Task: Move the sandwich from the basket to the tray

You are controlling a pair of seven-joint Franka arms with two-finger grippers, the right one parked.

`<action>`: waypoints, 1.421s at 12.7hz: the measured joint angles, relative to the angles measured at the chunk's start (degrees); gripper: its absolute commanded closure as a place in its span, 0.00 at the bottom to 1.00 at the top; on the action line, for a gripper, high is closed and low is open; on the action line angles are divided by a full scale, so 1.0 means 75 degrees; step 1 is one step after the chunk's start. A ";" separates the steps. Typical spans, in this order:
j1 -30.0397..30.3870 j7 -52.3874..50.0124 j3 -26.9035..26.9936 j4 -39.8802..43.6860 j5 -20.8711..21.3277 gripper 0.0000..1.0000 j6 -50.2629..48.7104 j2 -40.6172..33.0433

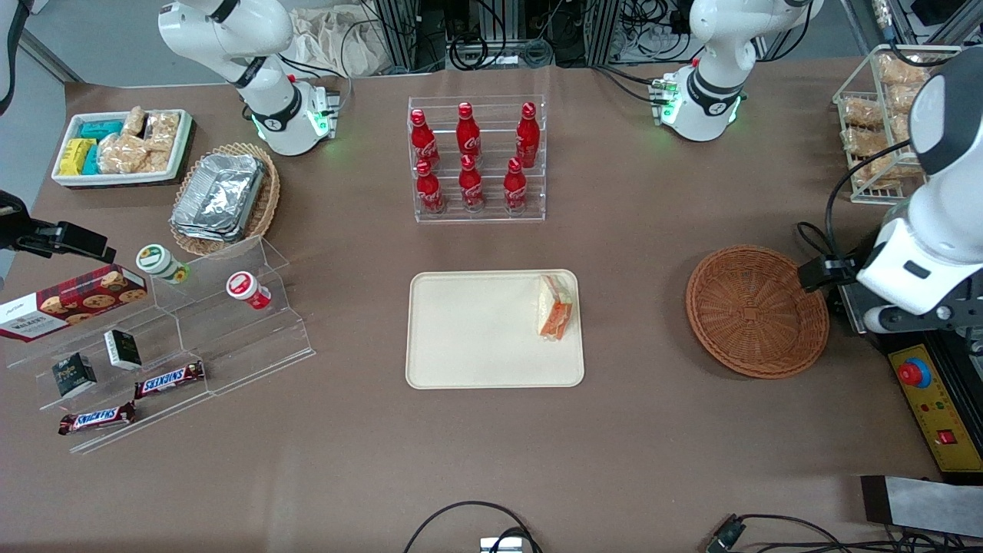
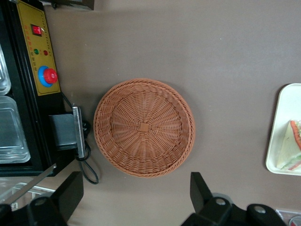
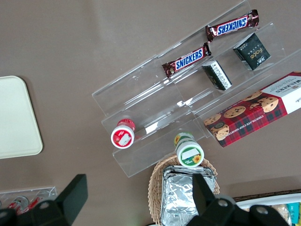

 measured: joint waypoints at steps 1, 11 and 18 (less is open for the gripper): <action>-0.0041 0.0273 0.0204 -0.0057 -0.0077 0.00 -0.0004 -0.0125; -0.0778 0.1725 0.1866 -0.1323 -0.0959 0.00 -0.0204 -0.2062; -0.0787 0.1725 0.1880 -0.1438 -0.1122 0.00 -0.0493 -0.2223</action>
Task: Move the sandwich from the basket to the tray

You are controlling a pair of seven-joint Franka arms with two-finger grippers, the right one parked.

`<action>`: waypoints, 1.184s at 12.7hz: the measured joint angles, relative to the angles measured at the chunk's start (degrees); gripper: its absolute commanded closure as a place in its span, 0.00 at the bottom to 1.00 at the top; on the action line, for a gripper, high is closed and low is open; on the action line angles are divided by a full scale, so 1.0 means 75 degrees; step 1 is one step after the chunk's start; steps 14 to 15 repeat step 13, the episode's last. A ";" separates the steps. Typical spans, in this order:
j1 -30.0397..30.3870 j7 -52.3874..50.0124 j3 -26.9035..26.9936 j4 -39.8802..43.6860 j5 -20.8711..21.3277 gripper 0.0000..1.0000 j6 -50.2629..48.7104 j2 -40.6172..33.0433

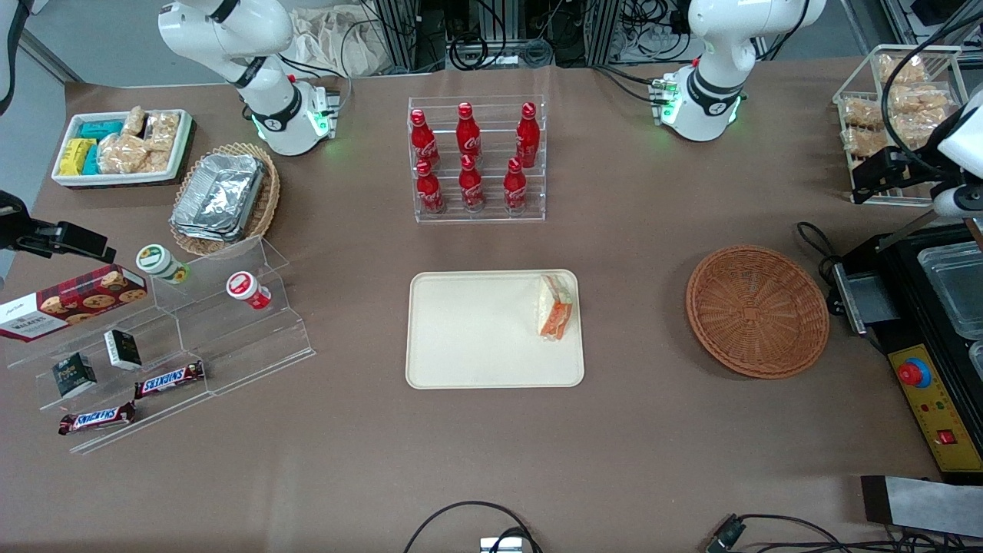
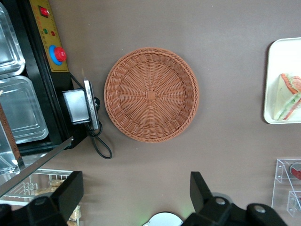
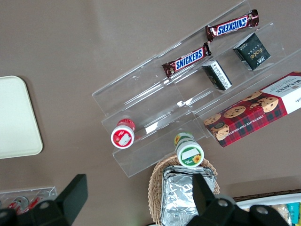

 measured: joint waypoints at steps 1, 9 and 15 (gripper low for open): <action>0.0000 0.0000 0.0002 -0.0003 -0.0041 0.00 -0.0002 0.0000; 0.0000 -0.0063 0.0040 0.0009 -0.0589 0.00 -0.0005 0.0000; -0.0021 -0.0075 0.0029 0.0009 -0.0634 0.00 -0.0003 0.0018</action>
